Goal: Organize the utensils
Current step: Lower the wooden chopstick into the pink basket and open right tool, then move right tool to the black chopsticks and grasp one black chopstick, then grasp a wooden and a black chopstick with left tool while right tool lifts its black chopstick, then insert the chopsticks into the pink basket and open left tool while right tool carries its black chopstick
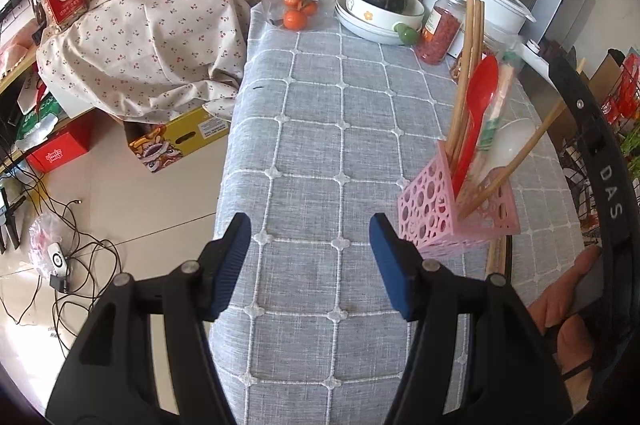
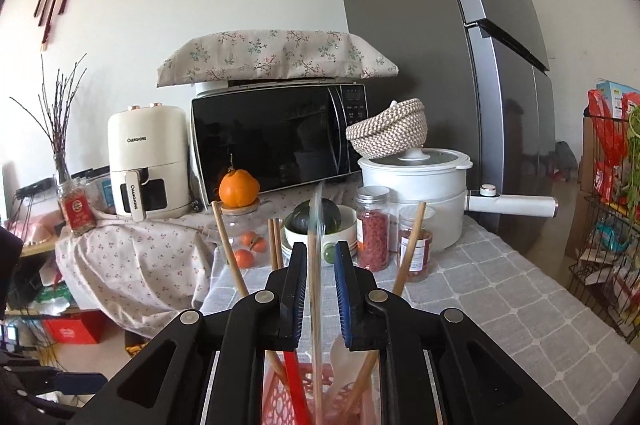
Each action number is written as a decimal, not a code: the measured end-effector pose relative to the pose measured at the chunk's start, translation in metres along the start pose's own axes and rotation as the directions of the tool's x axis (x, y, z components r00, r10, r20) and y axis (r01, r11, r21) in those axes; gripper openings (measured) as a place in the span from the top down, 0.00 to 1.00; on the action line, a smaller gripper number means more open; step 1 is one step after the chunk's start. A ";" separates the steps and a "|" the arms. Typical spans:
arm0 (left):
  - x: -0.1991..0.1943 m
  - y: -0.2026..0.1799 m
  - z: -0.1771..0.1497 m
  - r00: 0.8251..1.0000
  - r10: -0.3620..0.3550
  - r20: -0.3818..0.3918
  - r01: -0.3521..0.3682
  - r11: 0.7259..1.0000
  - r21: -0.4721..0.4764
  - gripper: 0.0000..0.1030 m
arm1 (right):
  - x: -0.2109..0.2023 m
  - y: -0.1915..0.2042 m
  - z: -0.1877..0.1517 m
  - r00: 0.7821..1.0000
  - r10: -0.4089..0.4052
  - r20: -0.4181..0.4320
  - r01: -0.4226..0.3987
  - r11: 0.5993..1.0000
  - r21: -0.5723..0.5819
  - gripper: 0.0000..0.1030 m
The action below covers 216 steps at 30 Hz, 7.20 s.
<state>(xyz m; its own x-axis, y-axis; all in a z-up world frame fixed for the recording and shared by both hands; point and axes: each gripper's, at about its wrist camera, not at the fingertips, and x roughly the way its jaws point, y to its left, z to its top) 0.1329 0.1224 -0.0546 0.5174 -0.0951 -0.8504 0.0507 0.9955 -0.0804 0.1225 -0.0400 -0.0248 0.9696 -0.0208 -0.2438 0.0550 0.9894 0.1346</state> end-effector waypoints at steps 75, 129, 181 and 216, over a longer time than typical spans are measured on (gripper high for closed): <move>0.001 -0.115 -0.033 0.981 -0.174 -0.084 0.184 0.974 0.135 0.20 | 0.105 -0.173 -0.096 0.533 -0.134 -0.836 0.073 0.991 -0.113 0.23; 0.131 -0.269 0.003 0.974 0.028 -0.227 0.049 0.943 0.328 0.95 | 0.019 -0.284 -0.034 0.581 0.205 -0.787 -0.005 0.969 0.249 0.94; -0.067 -0.166 -0.017 0.939 -0.298 0.174 0.216 0.901 0.377 0.94 | -0.029 -0.225 0.038 0.793 0.190 -0.578 -0.122 0.980 0.155 0.94; -0.111 -0.067 0.022 0.854 -0.247 0.458 0.188 0.967 0.170 0.94 | -0.064 -0.143 0.106 0.852 0.378 -0.361 -0.338 0.926 0.170 0.94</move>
<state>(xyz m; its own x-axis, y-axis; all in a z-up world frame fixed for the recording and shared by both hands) 0.0907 0.0664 0.0566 0.8208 -0.3275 -0.4681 0.2918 0.9447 -0.1494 0.0783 -0.1956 0.0737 0.7613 0.4083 -0.5037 -0.2366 0.8982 0.3704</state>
